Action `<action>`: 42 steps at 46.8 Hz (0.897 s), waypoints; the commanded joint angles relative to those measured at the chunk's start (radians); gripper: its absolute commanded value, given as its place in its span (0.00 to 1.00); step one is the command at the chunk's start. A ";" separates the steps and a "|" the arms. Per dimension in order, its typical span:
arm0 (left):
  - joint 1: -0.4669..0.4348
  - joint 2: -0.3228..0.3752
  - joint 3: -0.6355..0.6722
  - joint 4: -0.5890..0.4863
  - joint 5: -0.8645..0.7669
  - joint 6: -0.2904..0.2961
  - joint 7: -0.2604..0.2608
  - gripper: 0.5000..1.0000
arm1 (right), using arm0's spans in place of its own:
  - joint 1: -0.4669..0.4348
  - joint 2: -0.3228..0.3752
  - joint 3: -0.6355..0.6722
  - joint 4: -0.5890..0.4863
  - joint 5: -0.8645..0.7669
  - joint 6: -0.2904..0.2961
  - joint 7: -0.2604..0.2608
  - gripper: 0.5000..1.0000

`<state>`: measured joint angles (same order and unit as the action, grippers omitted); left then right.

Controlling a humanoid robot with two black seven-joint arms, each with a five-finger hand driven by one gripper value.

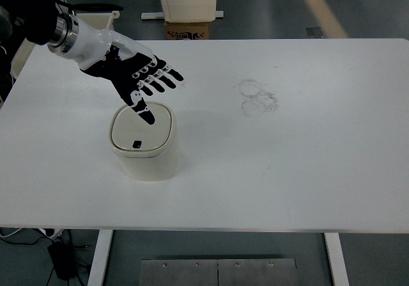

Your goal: Close trash bin

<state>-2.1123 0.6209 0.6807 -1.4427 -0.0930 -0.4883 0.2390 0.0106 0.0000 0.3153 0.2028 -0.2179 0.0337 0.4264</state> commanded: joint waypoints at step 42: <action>0.478 -0.009 -0.774 0.530 -0.020 0.105 -0.121 1.00 | -0.015 0.000 0.001 0.004 -0.001 0.002 0.000 0.98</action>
<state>-1.6644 0.6117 -0.0456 -0.9503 -0.1127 -0.3836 0.1390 -0.0031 0.0000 0.3161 0.2059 -0.2184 0.0355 0.4266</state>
